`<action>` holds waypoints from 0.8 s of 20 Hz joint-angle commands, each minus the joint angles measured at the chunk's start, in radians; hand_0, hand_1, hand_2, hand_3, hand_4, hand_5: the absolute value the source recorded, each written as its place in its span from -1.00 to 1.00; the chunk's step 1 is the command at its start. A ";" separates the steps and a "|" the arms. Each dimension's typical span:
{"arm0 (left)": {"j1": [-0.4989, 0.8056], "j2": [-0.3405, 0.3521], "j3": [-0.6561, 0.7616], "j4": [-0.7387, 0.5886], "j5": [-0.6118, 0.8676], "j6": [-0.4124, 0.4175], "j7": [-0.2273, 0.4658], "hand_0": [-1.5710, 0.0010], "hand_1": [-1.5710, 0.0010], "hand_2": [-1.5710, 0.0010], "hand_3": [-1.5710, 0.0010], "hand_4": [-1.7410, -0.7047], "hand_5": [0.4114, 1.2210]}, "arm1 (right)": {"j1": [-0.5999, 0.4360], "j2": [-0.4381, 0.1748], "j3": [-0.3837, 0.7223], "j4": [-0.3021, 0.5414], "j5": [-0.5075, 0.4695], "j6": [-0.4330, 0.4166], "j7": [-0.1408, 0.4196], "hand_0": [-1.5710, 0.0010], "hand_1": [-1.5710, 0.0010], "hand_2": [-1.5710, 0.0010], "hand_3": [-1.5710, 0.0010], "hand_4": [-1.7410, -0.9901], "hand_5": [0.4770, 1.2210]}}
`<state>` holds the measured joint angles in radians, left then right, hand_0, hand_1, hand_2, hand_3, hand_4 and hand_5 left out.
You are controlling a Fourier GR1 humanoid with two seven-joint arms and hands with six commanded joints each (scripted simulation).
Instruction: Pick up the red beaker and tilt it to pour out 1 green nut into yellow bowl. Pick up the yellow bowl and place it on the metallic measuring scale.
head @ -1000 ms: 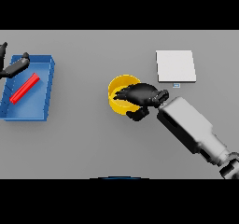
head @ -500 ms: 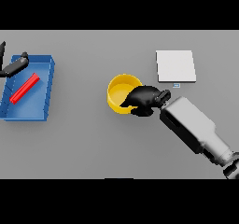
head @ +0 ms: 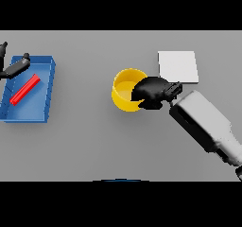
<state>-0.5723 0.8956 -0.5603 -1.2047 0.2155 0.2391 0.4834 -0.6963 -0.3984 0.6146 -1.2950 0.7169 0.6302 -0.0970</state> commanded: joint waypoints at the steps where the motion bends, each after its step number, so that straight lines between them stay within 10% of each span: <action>1: -0.001 0.008 0.003 -0.008 0.001 0.001 0.008 1.00 1.00 1.00 1.00 0.82 -0.24 | -0.008 -0.013 -0.009 -0.019 -0.005 0.016 0.012 -0.98 -0.98 -0.93 -0.73 -0.97 0.99; 7: 0.009 0.008 0.009 -0.013 0.015 -0.006 -0.011 1.00 1.00 1.00 1.00 0.80 -0.23 | -0.029 -0.056 -0.074 -0.098 -0.038 0.073 0.101 -0.99 -0.99 -0.98 -0.59 -0.95 1.00; 16: 0.018 0.039 0.006 -0.054 0.001 0.012 0.025 1.00 1.00 1.00 1.00 0.81 -0.20 | -0.131 -0.146 -0.130 0.042 0.006 -0.028 0.033 -1.00 -1.00 -1.00 -0.60 -0.94 1.00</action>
<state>-0.5544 0.9351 -0.5541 -1.2590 0.2158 0.2511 0.5079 -0.8271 -0.5446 0.4840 -1.2530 0.7234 0.6018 -0.0584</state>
